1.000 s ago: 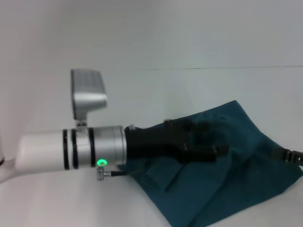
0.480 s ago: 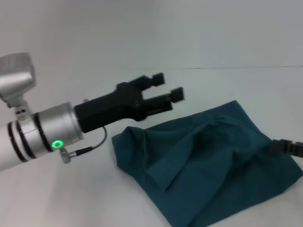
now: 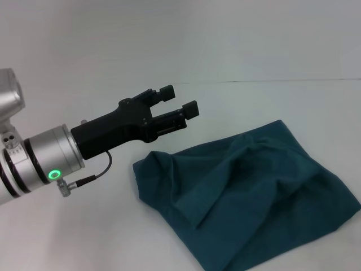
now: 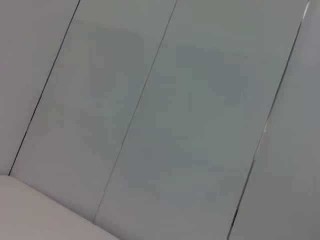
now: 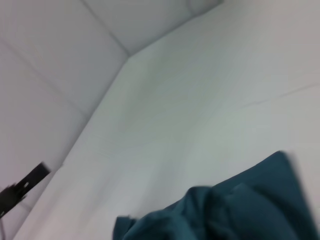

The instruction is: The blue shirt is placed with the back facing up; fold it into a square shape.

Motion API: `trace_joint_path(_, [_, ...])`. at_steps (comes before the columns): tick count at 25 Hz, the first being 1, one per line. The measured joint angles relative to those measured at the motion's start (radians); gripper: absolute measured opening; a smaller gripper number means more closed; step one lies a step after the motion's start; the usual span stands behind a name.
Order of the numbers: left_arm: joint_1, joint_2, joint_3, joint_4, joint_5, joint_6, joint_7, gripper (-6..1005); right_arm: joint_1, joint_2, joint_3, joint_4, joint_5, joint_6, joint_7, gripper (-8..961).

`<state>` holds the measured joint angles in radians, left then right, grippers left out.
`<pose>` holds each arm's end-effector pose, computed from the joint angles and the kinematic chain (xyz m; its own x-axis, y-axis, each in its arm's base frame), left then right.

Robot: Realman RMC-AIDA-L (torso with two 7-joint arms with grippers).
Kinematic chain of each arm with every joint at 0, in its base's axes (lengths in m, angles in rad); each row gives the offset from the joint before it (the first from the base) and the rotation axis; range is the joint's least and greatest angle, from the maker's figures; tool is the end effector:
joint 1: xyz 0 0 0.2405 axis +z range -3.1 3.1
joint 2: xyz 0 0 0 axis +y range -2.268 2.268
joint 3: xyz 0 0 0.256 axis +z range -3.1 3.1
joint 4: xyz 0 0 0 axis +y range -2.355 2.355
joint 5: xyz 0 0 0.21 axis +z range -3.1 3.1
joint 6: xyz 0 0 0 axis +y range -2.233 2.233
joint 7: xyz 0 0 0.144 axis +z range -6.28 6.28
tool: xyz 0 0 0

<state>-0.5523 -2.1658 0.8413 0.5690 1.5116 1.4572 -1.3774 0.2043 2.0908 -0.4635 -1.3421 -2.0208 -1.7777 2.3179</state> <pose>-0.2015 0.3490 -0.0242 0.5133 0.2888 0.8082 0.5453 -0.8369 -0.0472 0.3081 0.2537 0.1397 0.2759 -0.7070 -0.6512 -0.9508 -0.3001 -0.0769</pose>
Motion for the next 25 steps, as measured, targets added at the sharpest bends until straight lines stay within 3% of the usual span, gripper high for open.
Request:
trace_joint_path(3, [0.001, 0.000, 0.000, -0.002, 0.001, -0.004, 0.021, 887, 0.001, 0.009, -0.037, 0.036, -0.033, 0.080, -0.017, 660])
trace_joint_path(7, [0.008, 0.001, -0.011, 0.002, 0.002, -0.014, 0.024, 887, 0.049, 0.006, -0.109, 0.166, -0.041, 0.157, -0.041, 667])
trace_joint_path(19, [0.025, 0.003, -0.061, 0.004, 0.011, -0.057, 0.028, 887, 0.240, -0.003, -0.120, 0.308, -0.171, 0.232, -0.028, 667])
trace_joint_path(25, [0.025, 0.003, -0.064, 0.003, 0.012, -0.076, 0.029, 887, 0.294, -0.003, -0.138, 0.365, -0.257, 0.261, -0.023, 665])
